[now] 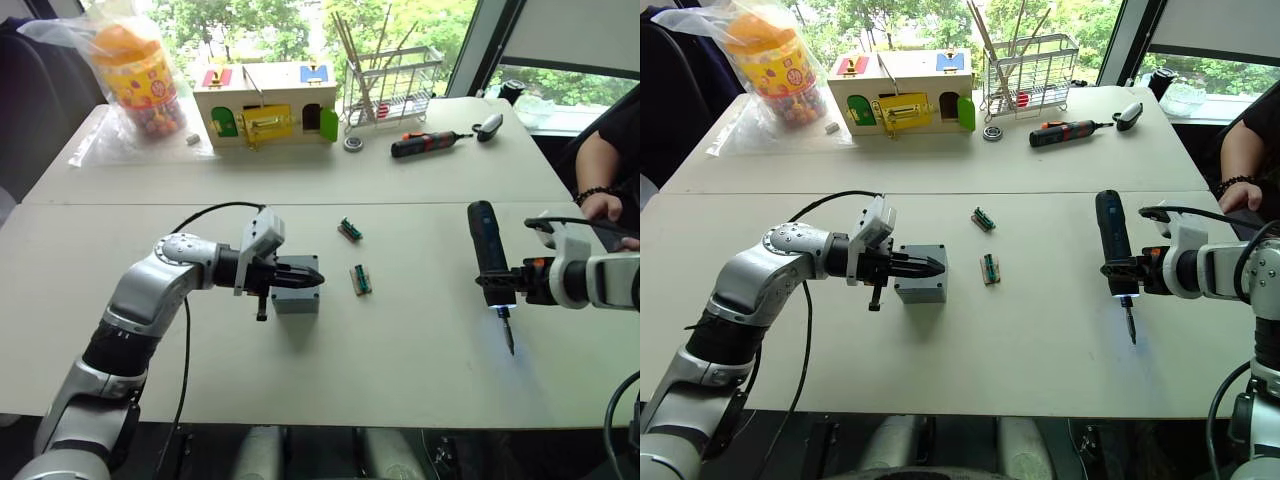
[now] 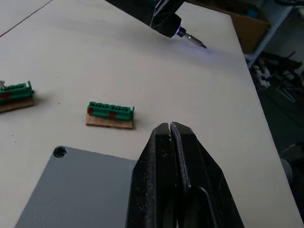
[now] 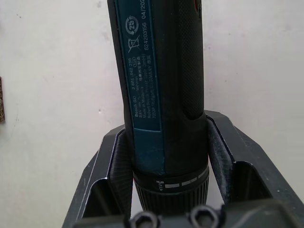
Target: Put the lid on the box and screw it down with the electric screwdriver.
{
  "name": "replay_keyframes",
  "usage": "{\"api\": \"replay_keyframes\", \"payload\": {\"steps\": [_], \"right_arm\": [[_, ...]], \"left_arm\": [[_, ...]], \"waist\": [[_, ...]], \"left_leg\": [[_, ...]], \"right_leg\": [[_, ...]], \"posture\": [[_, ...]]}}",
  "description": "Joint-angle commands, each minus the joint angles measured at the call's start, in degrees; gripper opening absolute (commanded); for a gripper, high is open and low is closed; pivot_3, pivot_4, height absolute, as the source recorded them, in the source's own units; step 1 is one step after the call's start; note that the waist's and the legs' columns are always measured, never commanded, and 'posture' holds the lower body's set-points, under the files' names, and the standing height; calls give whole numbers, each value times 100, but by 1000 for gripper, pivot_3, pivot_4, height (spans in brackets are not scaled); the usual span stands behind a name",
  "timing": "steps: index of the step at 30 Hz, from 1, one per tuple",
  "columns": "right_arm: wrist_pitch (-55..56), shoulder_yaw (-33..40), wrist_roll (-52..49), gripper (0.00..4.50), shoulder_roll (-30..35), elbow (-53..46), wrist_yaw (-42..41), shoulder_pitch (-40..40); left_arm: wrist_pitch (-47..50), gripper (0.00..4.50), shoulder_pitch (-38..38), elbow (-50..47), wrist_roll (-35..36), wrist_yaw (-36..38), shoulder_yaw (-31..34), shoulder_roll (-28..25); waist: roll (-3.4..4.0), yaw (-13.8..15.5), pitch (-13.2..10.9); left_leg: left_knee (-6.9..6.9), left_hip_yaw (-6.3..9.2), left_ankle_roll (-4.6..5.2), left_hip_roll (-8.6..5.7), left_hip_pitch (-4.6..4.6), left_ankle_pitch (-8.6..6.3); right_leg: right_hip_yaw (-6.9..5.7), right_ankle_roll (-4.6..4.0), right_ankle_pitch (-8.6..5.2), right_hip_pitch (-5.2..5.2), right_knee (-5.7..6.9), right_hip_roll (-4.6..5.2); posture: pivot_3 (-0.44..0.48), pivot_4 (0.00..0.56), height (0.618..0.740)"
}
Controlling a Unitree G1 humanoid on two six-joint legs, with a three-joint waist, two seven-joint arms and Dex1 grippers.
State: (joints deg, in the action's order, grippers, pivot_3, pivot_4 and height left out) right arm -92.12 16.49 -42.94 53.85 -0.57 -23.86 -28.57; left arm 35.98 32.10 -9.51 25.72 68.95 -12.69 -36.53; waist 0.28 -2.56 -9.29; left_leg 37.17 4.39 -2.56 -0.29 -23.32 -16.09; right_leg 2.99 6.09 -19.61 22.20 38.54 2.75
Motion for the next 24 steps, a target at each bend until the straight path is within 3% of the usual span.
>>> {"api": "replay_keyframes", "payload": {"steps": [1,9,11,15,16,20,24], "right_arm": [[-38,66,-211,1762,-16,402,119,-327],[-38,-217,-481,1762,-182,1114,493,-680],[-38,-268,-475,2773,-176,1034,476,-677],[196,-442,-126,4284,-67,592,426,-551],[411,-531,7,4470,10,428,370,-492],[2098,-468,419,4470,13,-282,-108,-573],[3012,-254,-10,4470,-454,-1333,-847,-570]], "left_arm": [[-193,0,-37,-105,-120,58,-30,-103],[-235,0,-248,-90,-168,-66,83,-148],[-227,0,-268,-40,-159,-105,145,-163],[-196,0,-227,205,-70,-229,413,-181],[-177,0,-196,298,-19,-278,532,-180],[343,0,118,607,687,-661,1398,48],[463,0,158,910,714,-853,1590,98]], "waist": [[1,3,-1],[-16,12,-12],[-17,11,-13],[-17,18,-13],[-18,20,-13],[-18,19,-14],[-19,1,-14]], "left_leg": [[0,0,0,0,-1,0],[0,0,-1,2,-12,0],[4,3,-1,2,-11,1],[7,5,-1,2,-9,0],[7,5,-1,2,-10,0],[9,6,-1,1,-13,0],[8,6,-1,3,-13,0]], "right_leg": [[0,0,0,1,0,-1],[0,1,0,7,-10,2],[-1,1,0,6,-7,0],[-2,1,0,3,-4,-1],[-2,1,0,3,-4,0],[-3,2,1,10,-1,2],[-4,3,1,11,-1,-2]], "posture": [[0,150,740],[0,150,740],[0,150,740],[0,150,740],[0,150,740],[0,150,740],[0,150,740]]}}
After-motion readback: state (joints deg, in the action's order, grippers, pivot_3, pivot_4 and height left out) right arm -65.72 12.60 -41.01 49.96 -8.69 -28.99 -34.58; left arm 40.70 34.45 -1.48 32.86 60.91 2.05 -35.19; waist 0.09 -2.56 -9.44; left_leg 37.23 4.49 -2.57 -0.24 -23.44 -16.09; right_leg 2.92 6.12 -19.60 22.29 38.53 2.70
